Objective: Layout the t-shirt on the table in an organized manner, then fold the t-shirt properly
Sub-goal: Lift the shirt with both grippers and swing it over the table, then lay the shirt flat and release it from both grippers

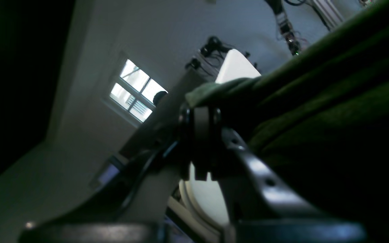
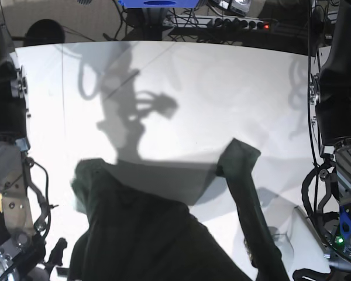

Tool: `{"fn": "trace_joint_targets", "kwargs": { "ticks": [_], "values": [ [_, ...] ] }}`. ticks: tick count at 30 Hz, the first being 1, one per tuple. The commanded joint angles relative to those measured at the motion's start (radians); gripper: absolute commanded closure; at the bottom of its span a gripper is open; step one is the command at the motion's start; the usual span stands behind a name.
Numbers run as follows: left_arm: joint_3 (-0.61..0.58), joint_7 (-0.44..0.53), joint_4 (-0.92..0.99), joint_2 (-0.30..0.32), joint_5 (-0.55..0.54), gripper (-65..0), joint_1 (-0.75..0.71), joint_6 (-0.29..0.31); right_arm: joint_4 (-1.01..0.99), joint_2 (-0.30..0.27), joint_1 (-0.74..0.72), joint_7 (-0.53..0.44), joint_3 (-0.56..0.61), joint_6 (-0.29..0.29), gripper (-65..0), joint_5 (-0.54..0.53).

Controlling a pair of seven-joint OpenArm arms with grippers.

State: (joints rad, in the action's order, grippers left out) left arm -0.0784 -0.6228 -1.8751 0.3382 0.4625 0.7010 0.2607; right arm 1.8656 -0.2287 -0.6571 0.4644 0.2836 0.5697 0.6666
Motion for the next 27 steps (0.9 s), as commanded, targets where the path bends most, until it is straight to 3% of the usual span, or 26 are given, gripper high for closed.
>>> {"fn": "trace_joint_targets", "kwargs": {
  "ticks": [1, 5, 9, 11, 15, 20, 23, 27],
  "values": [
    [0.016, 0.013, -0.036, 0.014, 0.018, 0.0, 0.042, -0.027, 0.018, -0.008, -0.046, 0.003, -0.011, -0.020, 0.0, 0.045],
    [0.019, 0.013, -0.114, 0.035, 0.018, 0.0, 0.021, -0.025, 0.101, -0.010, -0.016, 0.003, -0.016, -0.017, 0.0, 0.127],
    [0.044, 0.013, -0.134, 0.066, 0.014, 0.0, -0.099, -0.022, 0.164, -0.010, 0.156, 0.003, -0.016, -0.017, 0.0, 0.265],
    [0.064, 0.016, -0.134, 0.071, 0.011, 0.0, -0.205, 0.010, 0.161, -0.010, 0.276, 0.003, -0.019, -0.017, 0.0, 0.325],
    [0.096, 0.019, -0.131, 0.057, 0.009, 0.0, -0.427, 0.136, 0.161, 0.001, 0.515, 0.004, -0.033, -0.023, 0.0, 0.327],
    [0.102, 0.019, -0.129, 0.048, -0.074, 0.0, -0.682, 0.243, 0.150, 0.102, 0.781, 0.004, -0.109, -0.023, 0.0, 0.327],
    [0.088, 0.019, -0.125, 0.048, -0.123, 0.0, -0.823, 0.251, 0.085, 0.142, 0.879, 0.004, -0.166, -0.024, 0.0, 0.315],
    [0.044, 0.019, -0.123, 0.028, -0.124, 0.0, -0.963, 0.254, -0.062, 0.154, 0.919, 0.004, -0.274, -0.026, 0.0, 0.178]
  ]
}}
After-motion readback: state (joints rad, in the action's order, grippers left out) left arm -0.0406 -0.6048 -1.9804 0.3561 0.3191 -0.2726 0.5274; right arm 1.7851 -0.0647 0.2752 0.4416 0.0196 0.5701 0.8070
